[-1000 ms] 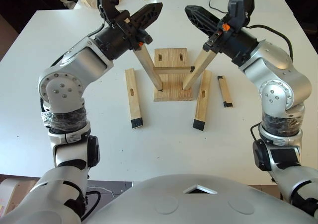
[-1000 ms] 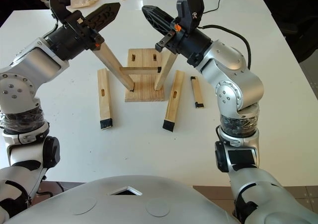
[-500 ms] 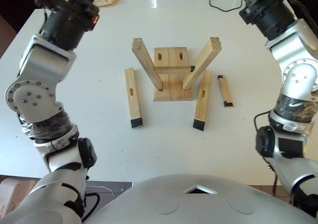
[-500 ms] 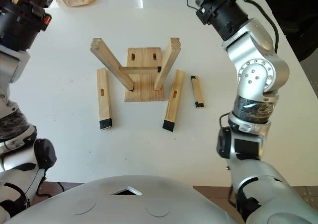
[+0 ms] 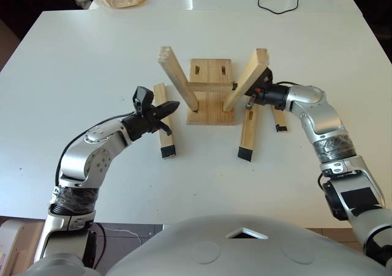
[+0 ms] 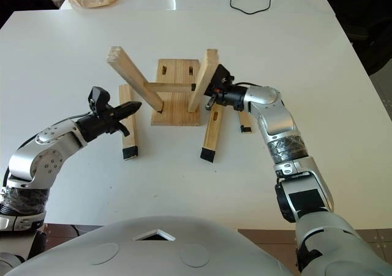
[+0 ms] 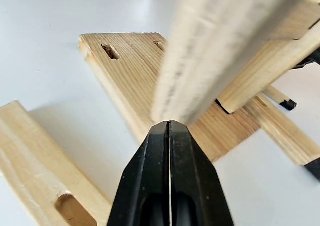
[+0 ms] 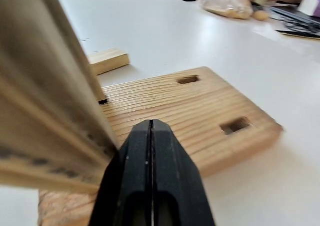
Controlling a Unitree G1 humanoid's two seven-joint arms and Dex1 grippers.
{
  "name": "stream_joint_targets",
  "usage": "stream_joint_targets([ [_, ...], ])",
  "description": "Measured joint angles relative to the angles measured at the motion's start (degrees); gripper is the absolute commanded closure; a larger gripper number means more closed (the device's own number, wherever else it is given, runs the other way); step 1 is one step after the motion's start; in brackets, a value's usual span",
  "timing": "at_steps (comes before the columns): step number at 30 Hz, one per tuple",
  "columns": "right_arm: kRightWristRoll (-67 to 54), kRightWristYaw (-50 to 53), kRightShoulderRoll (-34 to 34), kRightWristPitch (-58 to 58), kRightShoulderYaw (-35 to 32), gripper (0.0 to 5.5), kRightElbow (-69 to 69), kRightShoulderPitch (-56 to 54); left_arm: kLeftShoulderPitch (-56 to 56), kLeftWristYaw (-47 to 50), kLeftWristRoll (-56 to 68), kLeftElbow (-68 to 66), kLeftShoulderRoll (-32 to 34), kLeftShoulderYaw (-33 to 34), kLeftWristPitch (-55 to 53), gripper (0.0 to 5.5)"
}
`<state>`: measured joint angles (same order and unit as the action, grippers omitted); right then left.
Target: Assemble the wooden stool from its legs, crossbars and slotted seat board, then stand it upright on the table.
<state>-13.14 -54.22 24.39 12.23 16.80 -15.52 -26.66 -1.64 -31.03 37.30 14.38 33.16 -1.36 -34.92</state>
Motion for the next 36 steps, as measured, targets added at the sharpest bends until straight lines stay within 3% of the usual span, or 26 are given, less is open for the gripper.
stream_joint_targets([
  [17,4.48,3.07,-8.08,3.42,7.56,5.48,11.00,9.31,-2.86,0.35,-7.26,-4.15,-3.89,-0.49,0.00,5.50],
  [23,3.16,4.94,-8.24,4.85,3.94,5.48,13.73,9.83,-4.69,2.49,-9.92,-7.57,-4.69,2.15,0.76,5.50],
  [29,7.59,7.59,-3.16,-2.15,-1.99,5.48,-1.27,-0.22,-1.78,1.21,-8.65,-5.09,-1.40,9.02,-1.95,5.50],
  [36,15.88,14.24,-6.89,-15.52,-1.14,5.48,-29.64,-13.68,8.90,-7.06,0.00,11.64,2.89,11.69,-7.22,5.50],
])
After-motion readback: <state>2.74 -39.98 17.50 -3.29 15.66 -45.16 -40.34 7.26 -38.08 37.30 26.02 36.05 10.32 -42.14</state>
